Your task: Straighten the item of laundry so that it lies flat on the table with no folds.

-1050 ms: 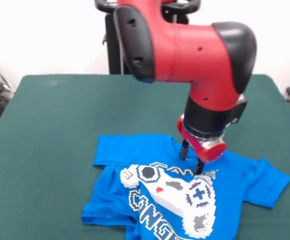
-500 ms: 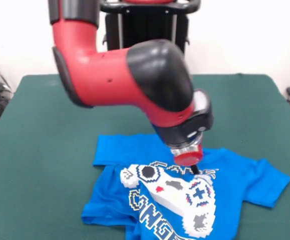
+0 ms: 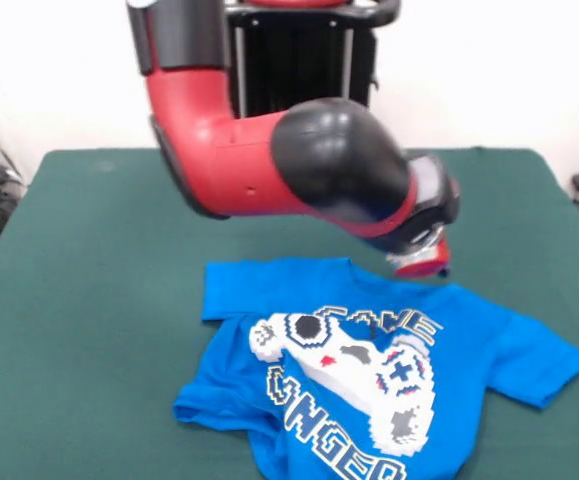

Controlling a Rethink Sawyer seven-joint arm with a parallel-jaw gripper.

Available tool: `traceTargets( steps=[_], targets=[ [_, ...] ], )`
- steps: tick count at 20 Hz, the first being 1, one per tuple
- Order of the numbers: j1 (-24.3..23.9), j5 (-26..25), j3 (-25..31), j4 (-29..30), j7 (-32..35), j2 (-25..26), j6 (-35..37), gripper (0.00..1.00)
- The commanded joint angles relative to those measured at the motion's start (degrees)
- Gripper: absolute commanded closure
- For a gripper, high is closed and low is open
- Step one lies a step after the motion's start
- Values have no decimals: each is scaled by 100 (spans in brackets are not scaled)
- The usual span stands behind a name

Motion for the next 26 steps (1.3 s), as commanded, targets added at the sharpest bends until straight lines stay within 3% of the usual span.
traceTargets(
  steps=[1,4,10,13,16,19,21,26],
  targets=[
    [521,709,530,1465,787,-576,196,0],
    [744,871,292,1675,1044,-831,44,0],
    [1065,780,-146,1103,1038,-414,-306,0],
    [1384,427,-669,423,1251,-451,-449,0],
    [1888,-367,-1464,-602,1330,-689,-244,0],
    [2158,-1364,-1973,-1526,637,-742,-226,0],
    [2165,-1848,-1987,-1891,18,-804,-251,0],
    [1799,-2230,-1394,-2303,-1189,-974,289,0]
  ],
)
